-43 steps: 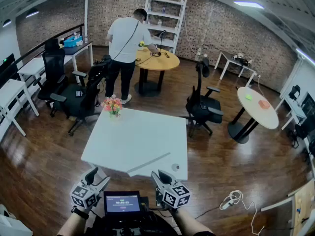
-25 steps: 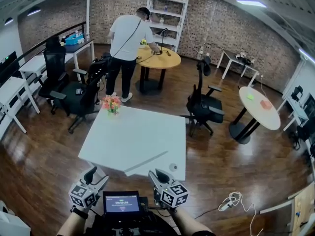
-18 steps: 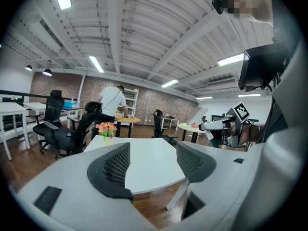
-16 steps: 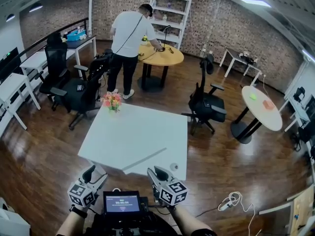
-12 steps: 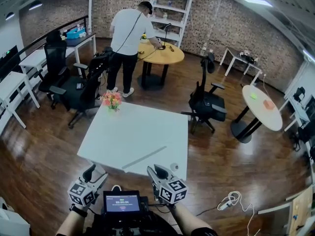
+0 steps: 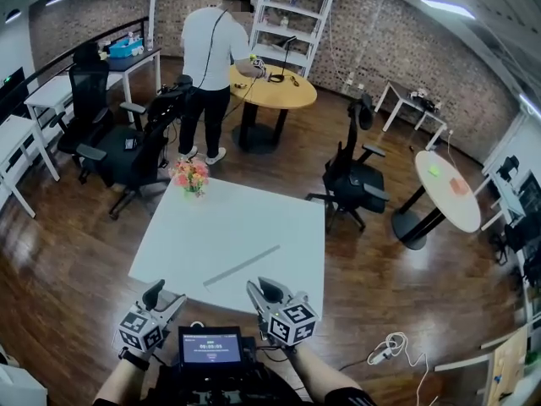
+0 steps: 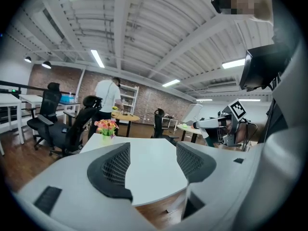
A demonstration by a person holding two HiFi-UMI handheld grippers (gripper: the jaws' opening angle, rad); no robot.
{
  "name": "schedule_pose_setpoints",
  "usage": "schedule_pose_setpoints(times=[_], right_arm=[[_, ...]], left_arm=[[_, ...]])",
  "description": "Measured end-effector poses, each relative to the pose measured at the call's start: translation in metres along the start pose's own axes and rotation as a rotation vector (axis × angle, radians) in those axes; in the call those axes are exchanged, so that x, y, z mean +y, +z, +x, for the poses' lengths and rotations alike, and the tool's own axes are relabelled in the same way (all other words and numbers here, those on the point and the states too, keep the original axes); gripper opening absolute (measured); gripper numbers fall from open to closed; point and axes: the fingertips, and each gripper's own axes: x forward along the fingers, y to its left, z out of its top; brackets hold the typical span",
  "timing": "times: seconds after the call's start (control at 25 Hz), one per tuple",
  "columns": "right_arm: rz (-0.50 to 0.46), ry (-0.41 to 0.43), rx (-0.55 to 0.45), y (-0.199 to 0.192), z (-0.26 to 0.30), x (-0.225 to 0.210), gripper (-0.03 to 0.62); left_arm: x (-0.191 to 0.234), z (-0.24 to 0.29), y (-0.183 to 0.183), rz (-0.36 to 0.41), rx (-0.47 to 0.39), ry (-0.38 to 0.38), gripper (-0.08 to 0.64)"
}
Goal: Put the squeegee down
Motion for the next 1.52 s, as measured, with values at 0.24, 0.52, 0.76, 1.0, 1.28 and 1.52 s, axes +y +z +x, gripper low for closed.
schedule_pose_setpoints(times=[0.24, 0.52, 0.76, 1.0, 1.28, 1.52], right_arm=[[-0.018, 0.028, 0.025, 0.014, 0.064, -0.001, 0.098], [-0.040, 0.064, 0.095, 0.022, 0.160, -0.008, 0.099], [-0.042, 0.070, 0.186, 0.007, 0.245, -0.017, 0.100], [-0.058, 0.051, 0.313, -0.039, 0.317, -0.039, 0.100], [-0.054, 0.001, 0.437, -0.091, 0.376, -0.074, 0.100], [-0.023, -0.070, 0.519, -0.133, 0.407, -0.106, 0.100]], left_arm=[[0.048, 0.022, 0.011, -0.006, 0.003, 0.002, 0.307], [0.099, 0.045, 0.025, -0.008, 0.013, 0.002, 0.305], [0.144, 0.060, 0.029, -0.022, 0.026, 0.000, 0.305], [0.183, 0.075, 0.017, -0.054, 0.053, 0.003, 0.305], [0.208, 0.090, 0.008, -0.069, 0.076, -0.008, 0.307], [0.230, 0.098, 0.005, -0.078, 0.082, 0.000, 0.305]])
